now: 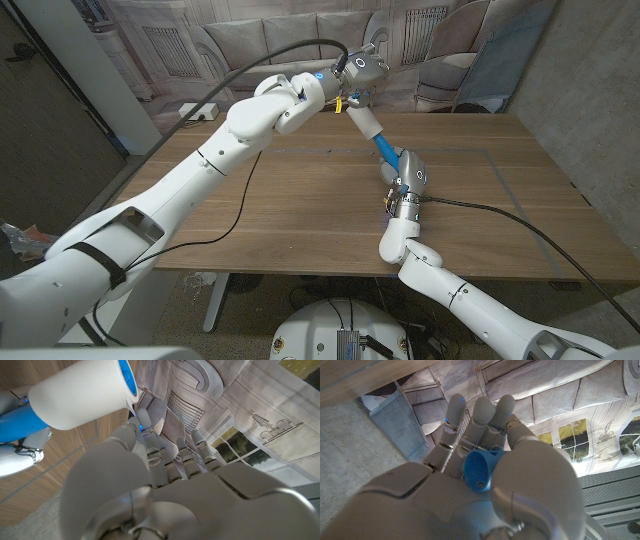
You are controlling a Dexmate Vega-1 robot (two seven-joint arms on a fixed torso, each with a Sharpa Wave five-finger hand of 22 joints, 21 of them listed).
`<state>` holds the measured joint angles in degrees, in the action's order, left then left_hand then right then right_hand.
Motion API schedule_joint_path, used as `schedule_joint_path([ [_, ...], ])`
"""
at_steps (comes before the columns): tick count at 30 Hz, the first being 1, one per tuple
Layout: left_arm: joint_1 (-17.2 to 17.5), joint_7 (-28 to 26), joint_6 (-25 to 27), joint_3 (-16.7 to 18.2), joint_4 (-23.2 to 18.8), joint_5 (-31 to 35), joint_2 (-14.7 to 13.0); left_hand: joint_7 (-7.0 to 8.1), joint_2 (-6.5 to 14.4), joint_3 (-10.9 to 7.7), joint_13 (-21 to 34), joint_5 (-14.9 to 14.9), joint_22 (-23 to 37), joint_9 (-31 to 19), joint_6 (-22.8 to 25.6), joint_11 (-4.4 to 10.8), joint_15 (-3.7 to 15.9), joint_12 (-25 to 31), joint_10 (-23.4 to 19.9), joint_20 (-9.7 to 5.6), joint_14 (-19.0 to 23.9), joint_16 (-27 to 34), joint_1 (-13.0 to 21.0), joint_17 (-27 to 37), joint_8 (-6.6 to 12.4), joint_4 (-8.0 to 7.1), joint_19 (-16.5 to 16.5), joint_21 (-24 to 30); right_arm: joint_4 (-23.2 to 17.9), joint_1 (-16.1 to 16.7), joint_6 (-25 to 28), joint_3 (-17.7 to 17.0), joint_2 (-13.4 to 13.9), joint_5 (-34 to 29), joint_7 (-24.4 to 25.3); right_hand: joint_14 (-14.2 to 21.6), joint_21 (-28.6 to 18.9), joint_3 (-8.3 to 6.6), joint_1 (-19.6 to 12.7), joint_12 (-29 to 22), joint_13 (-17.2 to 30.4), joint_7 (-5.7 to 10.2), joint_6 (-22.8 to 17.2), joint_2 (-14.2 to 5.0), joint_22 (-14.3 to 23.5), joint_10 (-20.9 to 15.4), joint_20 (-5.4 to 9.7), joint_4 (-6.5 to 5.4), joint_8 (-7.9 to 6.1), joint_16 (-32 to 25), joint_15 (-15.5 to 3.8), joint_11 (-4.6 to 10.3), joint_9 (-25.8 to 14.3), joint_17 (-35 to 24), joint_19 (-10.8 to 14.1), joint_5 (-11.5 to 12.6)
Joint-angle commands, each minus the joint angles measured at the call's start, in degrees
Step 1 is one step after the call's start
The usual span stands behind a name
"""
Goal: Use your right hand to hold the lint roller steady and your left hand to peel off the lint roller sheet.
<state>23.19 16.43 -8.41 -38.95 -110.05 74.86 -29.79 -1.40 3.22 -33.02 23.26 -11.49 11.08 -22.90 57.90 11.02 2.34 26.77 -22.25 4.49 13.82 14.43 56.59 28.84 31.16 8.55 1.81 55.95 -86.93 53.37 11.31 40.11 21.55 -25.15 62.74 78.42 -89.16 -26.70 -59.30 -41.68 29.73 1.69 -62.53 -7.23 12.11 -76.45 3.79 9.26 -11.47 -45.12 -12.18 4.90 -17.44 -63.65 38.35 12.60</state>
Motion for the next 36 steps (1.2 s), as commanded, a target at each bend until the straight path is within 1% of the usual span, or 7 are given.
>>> schedule_joint_path([
  [1, 0.98, -0.39, -2.43, 1.95, -1.33, -5.05, -0.4, -1.27, 1.79, -0.95, 0.29, -0.82, 0.11, -1.7, -0.9, -0.02, 5.63, 0.3, -0.29, -0.31, 0.08, -0.06, 1.4, 0.24, 0.77, 0.07, -0.44, 0.66, -0.22, 0.35, 0.59, -0.06, -0.17, -0.4, 0.91, -0.47, -0.23, 0.3, -0.11, 0.3, 0.1, -4.9, -5.58, -0.53, 0.12, -2.33, 7.96, -0.14, -0.52, 0.22, -0.7, -1.74, -0.23, 0.01, -0.11, 0.54],
  [11, 1.23, 0.35, -4.17, 2.87, -2.57, -10.09, -1.93, -2.0, 1.23, -1.7, 0.57, -2.87, 0.09, -5.77, 0.13, 0.51, 6.25, 0.81, -0.78, -1.7, -0.03, -0.98, 0.92, 0.09, 4.03, -0.06, -0.66, 1.45, -0.98, 0.68, 1.48, 0.04, -0.01, -0.49, 0.51, -0.4, -0.2, 0.32, -0.15, 0.31, 0.06, -4.92, -5.68, -0.51, 0.08, -2.4, 7.96, -0.1, -0.52, 0.34, -0.71, -1.71, -0.18, 0.08, -0.1, 0.56],
  [21, 3.87, -7.02, -5.6, 5.38, -2.7, -14.71, -4.49, -1.76, 0.56, -2.51, 0.74, -4.9, 0.04, -8.47, 0.73, 0.74, 6.56, 1.28, -1.44, -2.19, 0.55, -1.3, 0.58, 0.05, 6.23, 0.1, -0.83, 2.03, -1.94, 0.78, 6.15, -0.15, -0.91, -0.46, -0.42, -0.18, -0.19, 0.33, -0.16, 0.3, 0.1, -4.99, -5.74, -0.5, 0.05, -2.38, 7.97, -0.09, -0.56, 0.26, -0.69, -1.63, -0.22, -0.07, -0.09, 0.58],
  [26, 4.41, -5.41, -5.6, 6.13, -3.26, -18.54, -5.98, -1.54, 0.15, -2.85, 0.81, -6.05, 0.02, -9.65, 1.02, 0.74, 6.69, 1.37, -1.48, -2.31, 0.7, -1.46, 0.26, 0.05, 7.2, 0.06, -0.81, 2.25, -6.29, 1.28, 10.68, -0.74, 0.4, 2.31, -7.54, -0.45, -0.12, 0.21, -0.32, 0.3, 0.02, -5.16, -5.87, -0.39, -0.02, -2.5, 7.95, 0.07, -0.57, 0.56, -0.69, -1.74, -0.17, 0.16, -0.04, 0.62],
  [31, 4.38, -3.9, -5.76, 6.45, -3.11, -21.62, -7.07, -1.45, -0.02, -3.17, 0.87, -6.96, -0.01, -10.58, 0.75, 0.69, 6.64, 1.34, -1.26, -2.43, 0.56, -1.64, 0.02, 0.1, 7.77, -0.03, -0.72, 2.4, -7.37, 1.77, 8.06, -1.77, 0.82, 5.45, -9.53, -0.11, 0.04, -0.14, -0.66, 0.26, -0.13, -5.45, -6.05, -0.14, -0.25, -2.74, 7.83, 0.31, -0.59, 0.46, -0.68, -1.8, -0.05, 0.09, 0.2, 0.75],
  [32, 4.58, -4.63, -5.85, 6.56, -3.05, -21.56, -7.38, -1.4, -0.04, -3.26, 0.88, -7.2, -0.02, -10.82, 0.92, 0.72, 6.67, 1.32, -1.17, -2.55, 0.56, -1.66, -0.05, 0.12, 8.01, -0.06, -0.74, 2.45, -10.09, 1.77, 13.02, -1.53, 1.43, 5.06, -12.33, -0.04, 0.05, -0.22, -0.7, 0.27, -0.22, -5.52, -6.1, -0.08, -0.29, -2.8, 7.8, 0.34, -0.62, 0.38, -0.66, -1.91, -0.05, -0.02, 0.33, 0.78],
  [36, 4.43, -4.5, -6.35, 6.28, -2.88, -22.34, -8.36, -1.3, -0.17, -3.51, 0.91, -7.88, -0.05, -11.53, 0.66, 0.71, 6.83, 1.32, -1.1, -2.67, 0.57, -1.74, -0.26, 0.17, 8.43, -0.12, -0.75, 2.58, -13.17, 2.25, 14.57, -2.88, 2.23, 8.63, -16.81, 0.18, 0.0, -0.53, -0.87, 0.04, -0.26, -5.69, -6.27, 0.06, -0.39, -3.17, 7.81, 0.36, -0.68, 0.39, -0.68, -1.98, 0.01, 0.05, 0.8, 0.83],
])
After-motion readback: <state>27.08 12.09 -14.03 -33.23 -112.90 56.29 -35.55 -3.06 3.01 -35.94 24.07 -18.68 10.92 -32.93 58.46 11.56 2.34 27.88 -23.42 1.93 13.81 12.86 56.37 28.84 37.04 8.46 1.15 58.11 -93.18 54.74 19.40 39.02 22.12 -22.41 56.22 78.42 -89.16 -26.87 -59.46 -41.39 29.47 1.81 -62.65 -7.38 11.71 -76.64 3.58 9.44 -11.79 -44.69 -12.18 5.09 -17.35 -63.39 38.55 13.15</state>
